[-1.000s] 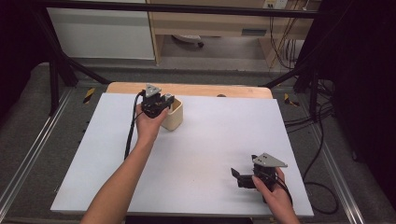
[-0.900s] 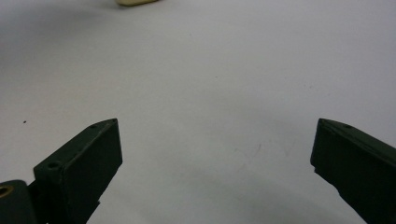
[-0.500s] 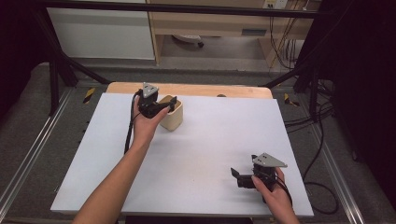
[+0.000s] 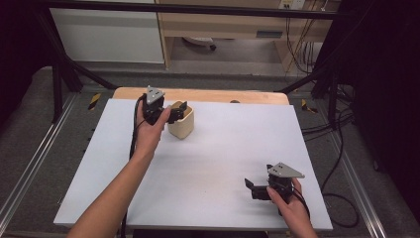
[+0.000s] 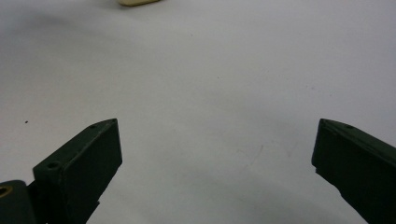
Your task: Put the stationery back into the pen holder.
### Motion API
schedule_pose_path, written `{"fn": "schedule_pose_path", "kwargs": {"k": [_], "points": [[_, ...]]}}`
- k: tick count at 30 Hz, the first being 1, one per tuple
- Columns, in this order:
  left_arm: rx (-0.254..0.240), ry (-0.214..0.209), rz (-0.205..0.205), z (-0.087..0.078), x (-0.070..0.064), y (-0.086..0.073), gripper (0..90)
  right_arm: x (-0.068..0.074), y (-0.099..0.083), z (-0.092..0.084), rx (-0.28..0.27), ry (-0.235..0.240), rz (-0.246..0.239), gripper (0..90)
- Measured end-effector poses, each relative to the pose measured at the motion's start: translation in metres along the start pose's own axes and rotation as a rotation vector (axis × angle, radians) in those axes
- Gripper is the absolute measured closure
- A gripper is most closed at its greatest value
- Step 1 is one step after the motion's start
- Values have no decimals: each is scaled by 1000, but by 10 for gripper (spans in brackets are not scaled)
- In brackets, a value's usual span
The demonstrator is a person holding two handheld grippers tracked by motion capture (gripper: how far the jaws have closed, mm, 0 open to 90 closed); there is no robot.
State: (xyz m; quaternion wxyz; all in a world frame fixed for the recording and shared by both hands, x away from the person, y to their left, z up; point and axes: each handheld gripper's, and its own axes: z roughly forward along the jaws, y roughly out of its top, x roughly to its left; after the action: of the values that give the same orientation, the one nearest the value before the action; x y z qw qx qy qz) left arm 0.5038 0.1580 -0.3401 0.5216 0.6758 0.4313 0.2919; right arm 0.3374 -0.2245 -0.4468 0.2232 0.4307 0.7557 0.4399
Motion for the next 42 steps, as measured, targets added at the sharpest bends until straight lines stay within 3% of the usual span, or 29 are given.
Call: {"fn": "schedule_pose_path", "kwargs": {"k": [9,16,23,28,35,42], "points": [[3,-32,-36,-18,10,2,50,0,0,0,-3,0,2,24],[-29,-21,-57,-36,21,1,49,0,0,1,-4,-2,2,23],[-41,-21,-32,-54,25,6,49,-1,0,0,-8,-10,13,23],[-23,-26,-3,-68,24,7,42,-1,0,-1,-8,-10,9,23],[-31,-34,-31,-89,27,3,41,-1,1,-1,-12,-11,12,23],[-45,-28,-30,-108,33,-1,41,-3,1,-1,-14,-15,14,22]]}}
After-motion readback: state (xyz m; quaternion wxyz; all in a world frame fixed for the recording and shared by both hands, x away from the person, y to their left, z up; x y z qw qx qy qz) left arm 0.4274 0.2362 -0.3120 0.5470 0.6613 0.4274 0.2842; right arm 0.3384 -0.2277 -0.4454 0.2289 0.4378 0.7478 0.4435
